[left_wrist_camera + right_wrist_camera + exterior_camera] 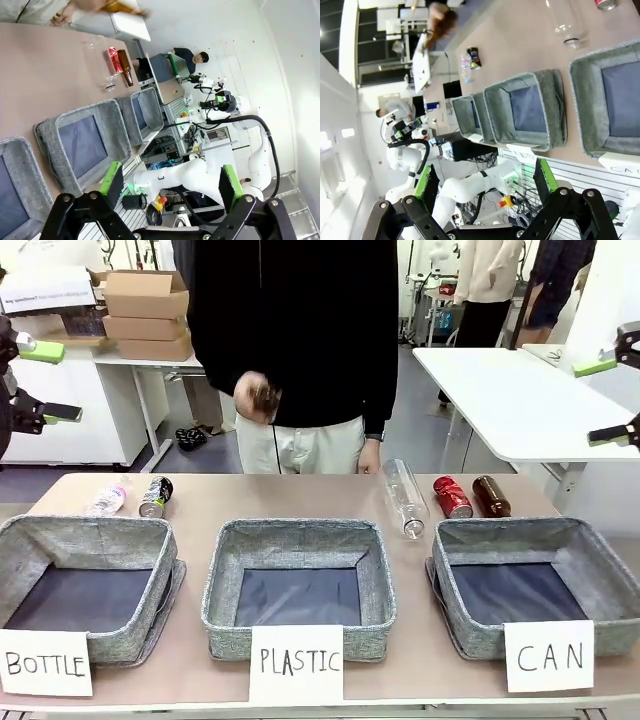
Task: Sort the can waste into the basket.
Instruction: Pick up the can waste from the table and place it in the right Fabric basket.
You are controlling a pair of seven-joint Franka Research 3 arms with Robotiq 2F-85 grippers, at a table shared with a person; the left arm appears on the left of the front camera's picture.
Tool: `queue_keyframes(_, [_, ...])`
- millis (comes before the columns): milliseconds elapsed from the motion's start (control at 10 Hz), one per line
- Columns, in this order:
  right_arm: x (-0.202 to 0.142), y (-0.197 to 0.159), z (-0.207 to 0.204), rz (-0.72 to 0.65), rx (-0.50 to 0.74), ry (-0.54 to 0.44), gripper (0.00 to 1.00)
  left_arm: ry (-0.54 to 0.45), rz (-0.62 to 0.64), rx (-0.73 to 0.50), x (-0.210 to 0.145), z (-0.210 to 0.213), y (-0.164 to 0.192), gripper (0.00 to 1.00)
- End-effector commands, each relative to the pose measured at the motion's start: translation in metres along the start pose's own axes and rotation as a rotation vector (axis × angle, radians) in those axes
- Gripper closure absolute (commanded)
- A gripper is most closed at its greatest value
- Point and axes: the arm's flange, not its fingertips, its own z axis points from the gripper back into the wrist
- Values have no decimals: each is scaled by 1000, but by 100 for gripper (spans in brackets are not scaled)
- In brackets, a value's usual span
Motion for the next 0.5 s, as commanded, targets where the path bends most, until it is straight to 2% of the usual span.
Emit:
queue_keyframes(0, [2,2,-1,15,22,1,0,-6,-26,-26,2,-1,0,0])
queue_keyframes(400, [2,2,-1,15,22,1,0,-6,-26,-26,2,-1,0,0])
